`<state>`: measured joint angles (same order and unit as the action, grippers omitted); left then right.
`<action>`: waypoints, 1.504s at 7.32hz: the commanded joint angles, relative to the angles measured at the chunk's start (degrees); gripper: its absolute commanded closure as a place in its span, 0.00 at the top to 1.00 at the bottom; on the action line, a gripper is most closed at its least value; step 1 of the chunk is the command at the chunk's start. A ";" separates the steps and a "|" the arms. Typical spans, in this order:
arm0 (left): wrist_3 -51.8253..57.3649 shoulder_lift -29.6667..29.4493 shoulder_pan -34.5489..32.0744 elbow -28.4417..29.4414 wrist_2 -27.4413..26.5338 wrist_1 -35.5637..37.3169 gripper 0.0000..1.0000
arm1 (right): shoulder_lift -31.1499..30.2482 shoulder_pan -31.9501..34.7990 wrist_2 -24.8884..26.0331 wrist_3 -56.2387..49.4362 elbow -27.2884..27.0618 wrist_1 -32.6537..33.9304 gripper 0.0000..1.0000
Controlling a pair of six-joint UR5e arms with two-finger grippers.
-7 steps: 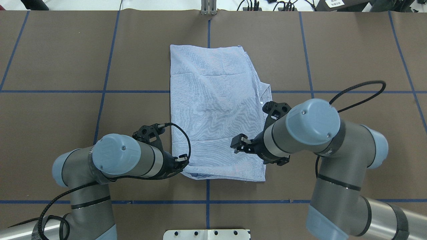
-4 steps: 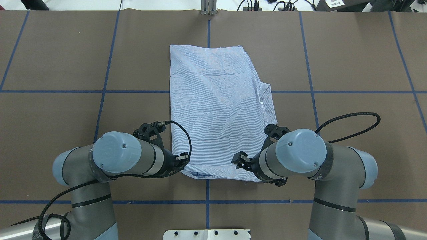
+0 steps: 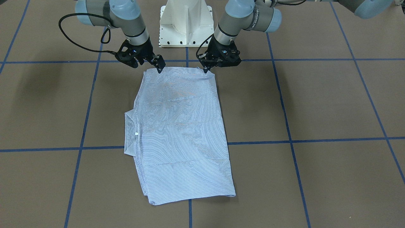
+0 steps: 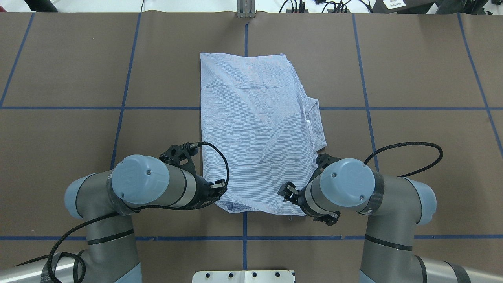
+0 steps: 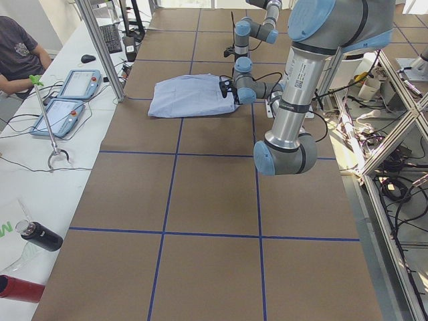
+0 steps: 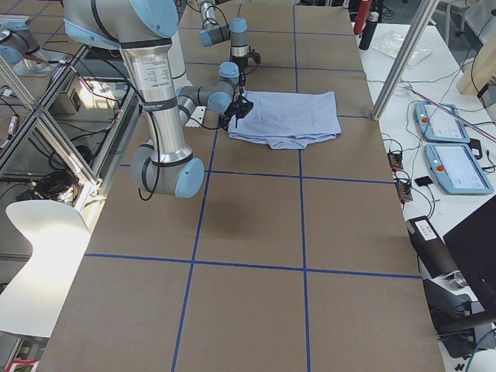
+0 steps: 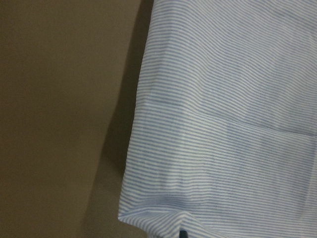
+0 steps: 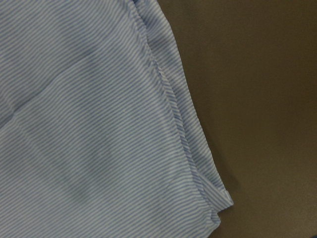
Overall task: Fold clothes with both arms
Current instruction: 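Lower both grippers onto the shirt's near edge and close on the fabric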
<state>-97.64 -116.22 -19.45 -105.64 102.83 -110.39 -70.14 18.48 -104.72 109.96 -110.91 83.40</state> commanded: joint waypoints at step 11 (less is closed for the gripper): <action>0.00 0.12 -0.07 0.09 -0.09 0.00 0.00 | 0.89 -1.52 0.04 0.08 4.03 0.27 0.99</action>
<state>-97.65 -116.13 -19.55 -105.59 102.74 -110.39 -69.34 16.96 -104.68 110.04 -106.93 83.67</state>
